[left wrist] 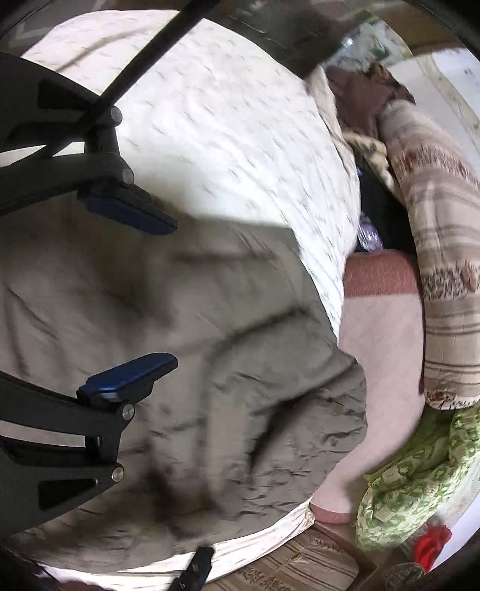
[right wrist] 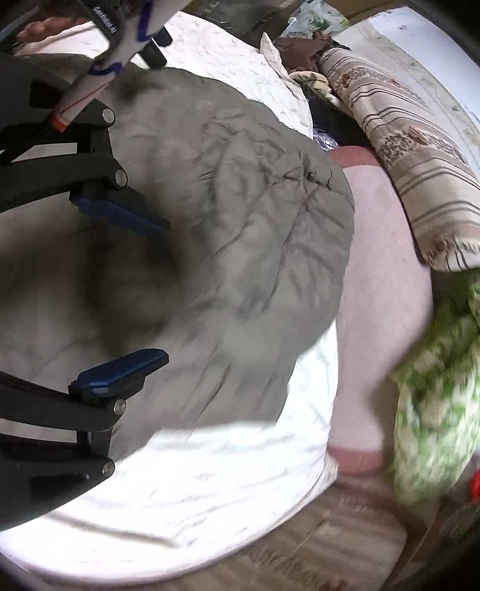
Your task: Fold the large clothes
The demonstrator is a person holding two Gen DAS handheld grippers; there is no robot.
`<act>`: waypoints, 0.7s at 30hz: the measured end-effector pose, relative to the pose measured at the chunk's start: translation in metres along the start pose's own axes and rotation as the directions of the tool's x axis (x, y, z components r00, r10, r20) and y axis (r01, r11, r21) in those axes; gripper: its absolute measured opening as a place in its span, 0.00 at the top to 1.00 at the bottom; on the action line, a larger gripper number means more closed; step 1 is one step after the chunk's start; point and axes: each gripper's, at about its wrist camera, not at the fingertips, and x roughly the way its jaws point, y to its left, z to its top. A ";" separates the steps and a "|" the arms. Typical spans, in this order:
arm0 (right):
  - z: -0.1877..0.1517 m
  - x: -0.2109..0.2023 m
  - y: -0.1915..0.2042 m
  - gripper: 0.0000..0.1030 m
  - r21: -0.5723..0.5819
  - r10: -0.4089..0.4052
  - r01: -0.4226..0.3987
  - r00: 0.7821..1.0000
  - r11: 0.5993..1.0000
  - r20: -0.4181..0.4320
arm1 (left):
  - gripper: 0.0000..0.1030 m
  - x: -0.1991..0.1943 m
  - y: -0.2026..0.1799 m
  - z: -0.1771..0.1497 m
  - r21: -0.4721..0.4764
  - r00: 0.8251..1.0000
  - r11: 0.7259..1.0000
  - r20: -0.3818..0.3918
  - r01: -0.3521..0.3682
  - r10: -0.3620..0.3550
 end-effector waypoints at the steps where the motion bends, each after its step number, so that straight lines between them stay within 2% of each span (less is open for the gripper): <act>1: -0.008 -0.006 -0.011 0.32 0.012 -0.001 0.001 1.000 1.000 -0.014 | 0.36 -0.004 0.009 -0.010 -0.011 1.000 1.000 -0.002 -0.004 0.004; 4: -0.035 -0.020 -0.058 0.32 0.075 0.000 0.005 0.998 0.997 -0.061 | 0.36 -0.007 0.042 -0.041 -0.059 0.999 0.998 -0.037 0.014 -0.016; 6: -0.053 -0.028 -0.091 0.32 0.134 0.013 -0.004 0.998 0.991 -0.063 | 0.36 -0.005 0.067 -0.060 -0.111 0.997 0.993 -0.075 0.024 -0.032; 8: -0.074 -0.040 -0.129 0.32 0.237 0.057 -0.045 0.997 0.970 -0.047 | 0.36 -0.006 0.086 -0.073 -0.142 0.995 0.989 -0.090 0.035 -0.049; 11: -0.096 -0.045 -0.163 0.32 0.354 0.139 -0.116 0.989 0.928 -0.040 | 0.36 -0.011 0.107 -0.090 -0.188 0.989 0.978 -0.102 0.087 -0.107; 13: -0.107 -0.038 -0.177 0.32 0.408 0.224 -0.182 0.973 0.895 -0.057 | 0.36 -0.013 0.120 -0.101 -0.229 0.981 0.964 -0.110 0.131 -0.159; 16: -0.126 -0.022 -0.184 0.32 0.487 0.341 -0.255 0.936 0.835 -0.094 | 0.36 -0.011 0.137 -0.114 -0.286 0.970 0.942 -0.113 0.175 -0.215; 18: -0.137 -0.017 -0.180 0.32 0.492 0.370 -0.271 0.922 0.827 -0.114 | 0.36 -0.007 0.147 -0.122 -0.325 0.960 0.925 -0.126 0.198 -0.249; 21: -0.150 -0.014 -0.165 0.32 0.450 0.432 -0.329 0.890 0.830 -0.147 | 0.36 -0.002 0.152 -0.133 -0.351 0.943 0.908 -0.153 0.228 -0.296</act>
